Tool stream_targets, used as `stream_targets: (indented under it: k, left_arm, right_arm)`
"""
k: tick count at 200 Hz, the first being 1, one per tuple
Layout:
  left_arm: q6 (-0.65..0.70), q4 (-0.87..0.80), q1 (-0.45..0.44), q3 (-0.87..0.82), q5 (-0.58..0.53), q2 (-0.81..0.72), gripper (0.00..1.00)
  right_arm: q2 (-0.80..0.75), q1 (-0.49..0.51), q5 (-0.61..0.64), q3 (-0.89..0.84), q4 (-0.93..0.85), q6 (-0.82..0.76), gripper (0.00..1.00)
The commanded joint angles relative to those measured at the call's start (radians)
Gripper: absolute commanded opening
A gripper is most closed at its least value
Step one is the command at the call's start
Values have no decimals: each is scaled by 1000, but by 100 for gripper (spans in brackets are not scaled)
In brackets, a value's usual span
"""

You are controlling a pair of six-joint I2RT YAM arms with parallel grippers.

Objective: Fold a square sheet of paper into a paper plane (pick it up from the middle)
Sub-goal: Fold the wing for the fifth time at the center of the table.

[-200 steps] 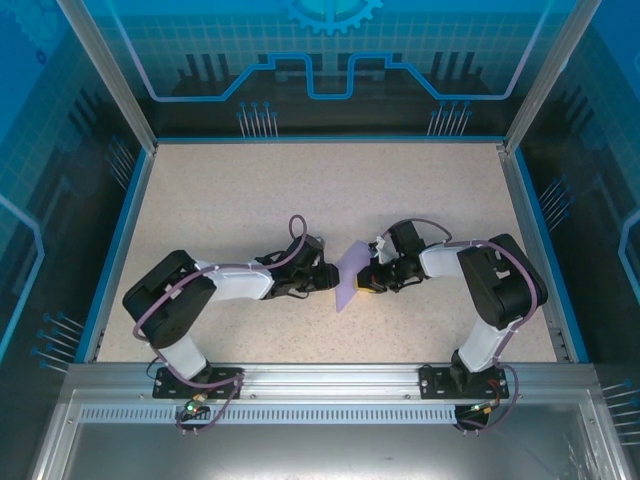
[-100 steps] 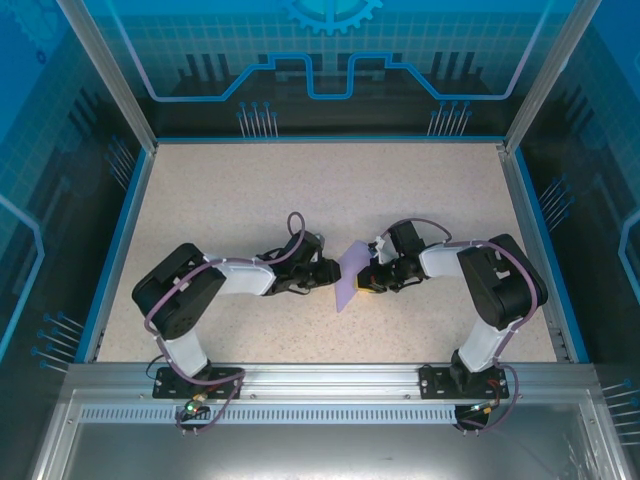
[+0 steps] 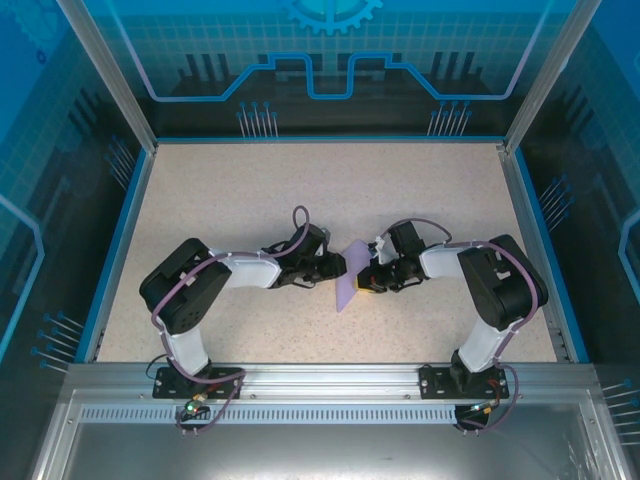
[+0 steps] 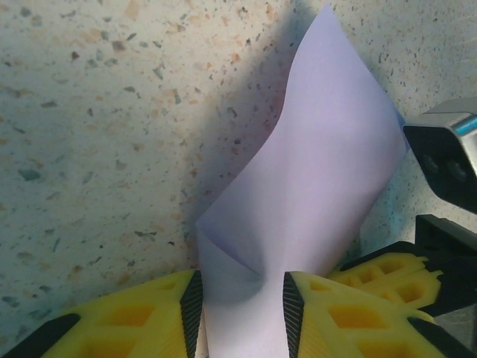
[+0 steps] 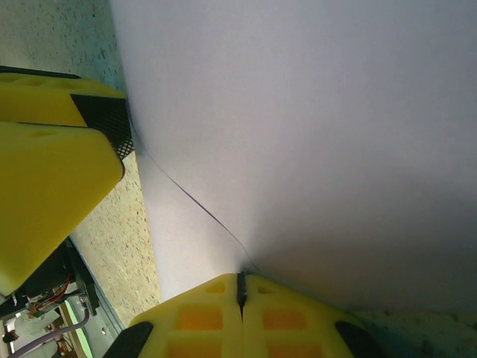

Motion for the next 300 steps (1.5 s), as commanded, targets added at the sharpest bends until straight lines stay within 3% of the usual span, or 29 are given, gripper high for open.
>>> stream_targets:
  k: [1,64,158,234,300]
  left_arm:
    - [38,-40,4,31,19,-6,37]
    - [34,-42,5,13,33,-79,40]
    - [27,-41,17,47,117,-56,41]
    - [95,-148,-4,61,83,-38,17]
    - [209,-353,-22,156,-74,-3,12]
  right_arm:
    - [35,7,141,-48,-90,-23,0]
    - [49,-7,133,-60,-70,-31,0]
    - [67,-28,100,-78,-26,-27,0]
    - [51,-45,91,-79,-24,-26,0]
    - [-5,-46,92,-69,-56,-30,0]
